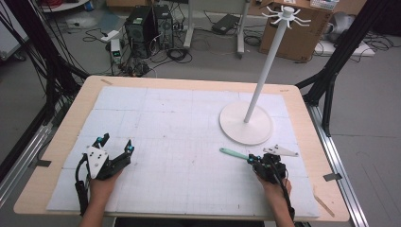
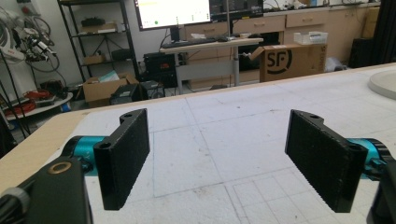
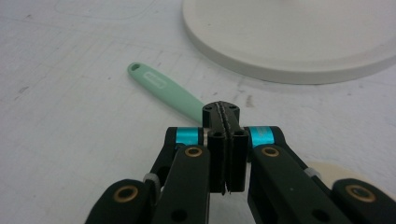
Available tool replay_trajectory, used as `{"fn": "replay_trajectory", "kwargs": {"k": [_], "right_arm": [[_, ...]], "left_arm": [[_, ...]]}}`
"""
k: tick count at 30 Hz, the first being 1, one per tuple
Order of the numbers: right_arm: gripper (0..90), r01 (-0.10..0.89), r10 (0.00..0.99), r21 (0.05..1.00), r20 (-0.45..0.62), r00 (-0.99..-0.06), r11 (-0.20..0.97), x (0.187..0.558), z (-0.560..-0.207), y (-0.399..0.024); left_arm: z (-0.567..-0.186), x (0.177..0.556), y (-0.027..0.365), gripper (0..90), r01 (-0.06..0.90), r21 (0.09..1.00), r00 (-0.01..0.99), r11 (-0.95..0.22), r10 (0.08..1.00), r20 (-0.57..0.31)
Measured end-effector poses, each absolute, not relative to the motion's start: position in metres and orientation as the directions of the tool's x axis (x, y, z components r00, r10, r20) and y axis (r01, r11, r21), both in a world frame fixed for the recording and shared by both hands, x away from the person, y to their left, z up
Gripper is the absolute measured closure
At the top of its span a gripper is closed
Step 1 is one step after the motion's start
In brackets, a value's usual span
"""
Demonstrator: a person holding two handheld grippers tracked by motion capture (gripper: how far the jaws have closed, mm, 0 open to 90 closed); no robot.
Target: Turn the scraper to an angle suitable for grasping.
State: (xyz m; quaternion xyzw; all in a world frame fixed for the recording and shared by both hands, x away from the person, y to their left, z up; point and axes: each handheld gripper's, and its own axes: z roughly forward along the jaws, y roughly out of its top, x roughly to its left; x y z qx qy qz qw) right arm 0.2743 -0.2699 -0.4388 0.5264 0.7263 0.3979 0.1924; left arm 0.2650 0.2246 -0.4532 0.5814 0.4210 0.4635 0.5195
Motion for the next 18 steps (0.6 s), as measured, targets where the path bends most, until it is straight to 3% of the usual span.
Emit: {"fn": "replay_trajectory", "kwargs": {"k": [18], "right_arm": [[90.0,0.635,0.945,0.767,0.139,-0.296,0.086,0.287,-0.444,-0.288]], "left_arm": [[-0.453,0.265,0.225,22.5,0.007,0.994,0.215,-0.109,0.971,0.105]]}}
